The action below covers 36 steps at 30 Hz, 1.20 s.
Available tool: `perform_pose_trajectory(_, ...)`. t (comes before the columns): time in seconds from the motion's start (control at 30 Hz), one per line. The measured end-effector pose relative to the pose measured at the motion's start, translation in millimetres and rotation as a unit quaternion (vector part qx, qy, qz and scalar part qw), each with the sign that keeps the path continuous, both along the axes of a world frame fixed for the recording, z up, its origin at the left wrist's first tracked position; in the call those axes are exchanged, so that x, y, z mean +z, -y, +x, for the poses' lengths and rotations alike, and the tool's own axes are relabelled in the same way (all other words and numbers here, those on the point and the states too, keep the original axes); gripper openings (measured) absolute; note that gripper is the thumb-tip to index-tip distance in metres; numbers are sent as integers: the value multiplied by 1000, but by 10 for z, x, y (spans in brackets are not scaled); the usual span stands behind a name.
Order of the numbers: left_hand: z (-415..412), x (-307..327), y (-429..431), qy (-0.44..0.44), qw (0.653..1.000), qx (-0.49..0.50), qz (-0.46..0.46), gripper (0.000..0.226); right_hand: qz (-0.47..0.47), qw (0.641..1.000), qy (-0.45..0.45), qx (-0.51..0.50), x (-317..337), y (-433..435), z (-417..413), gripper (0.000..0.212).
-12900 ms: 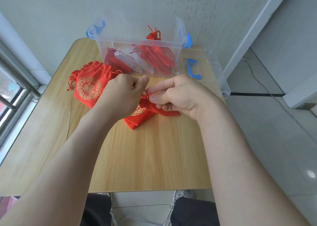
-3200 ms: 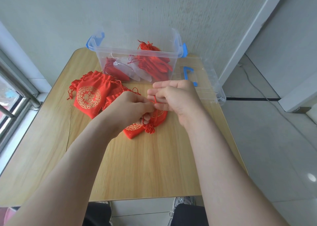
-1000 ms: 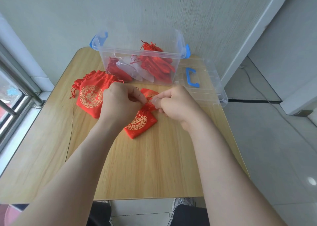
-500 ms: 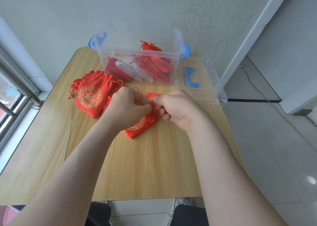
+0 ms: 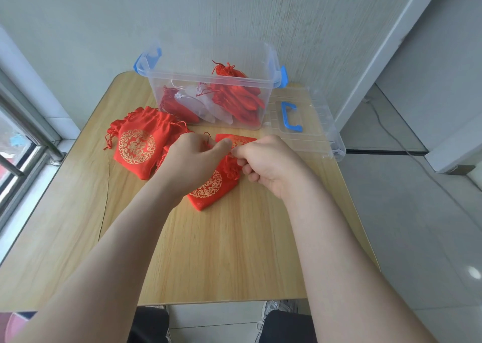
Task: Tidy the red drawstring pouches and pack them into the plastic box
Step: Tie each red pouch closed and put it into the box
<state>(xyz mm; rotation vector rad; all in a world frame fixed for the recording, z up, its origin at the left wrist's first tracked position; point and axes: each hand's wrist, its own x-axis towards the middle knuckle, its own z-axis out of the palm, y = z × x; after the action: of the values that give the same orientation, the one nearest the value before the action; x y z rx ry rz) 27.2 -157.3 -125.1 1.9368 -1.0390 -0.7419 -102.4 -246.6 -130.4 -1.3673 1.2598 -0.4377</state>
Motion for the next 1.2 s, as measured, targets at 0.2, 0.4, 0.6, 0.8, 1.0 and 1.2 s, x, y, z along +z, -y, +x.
perform_pose_trajectory(0.2,40,-31,-9,40,998,18,-34,47,-11,1000,-5,6,-3,-17,-1,14)
perform_pose_trajectory(0.4,60,-57,-10,46,997,59,-3,41,-100,993,-62,7,7,-30,-71,11)
perform_pose_trajectory(0.6,108,-115,-27,107,990,87,26,41,-195,970,-145,9,-79,-27,-101,17)
perform_pose_trajectory(0.8,180,-181,-31,207,966,137,74,50,-220,957,-190,9,-151,-19,-127,21)
perform_pose_trajectory(1.0,181,-224,-13,254,952,133,104,45,-269,938,-217,24,-215,-27,-101,21)
perform_pose_trajectory(1.2,201,-274,-9,300,951,54,46,28,-253,940,-217,76,-194,-70,-120,25)
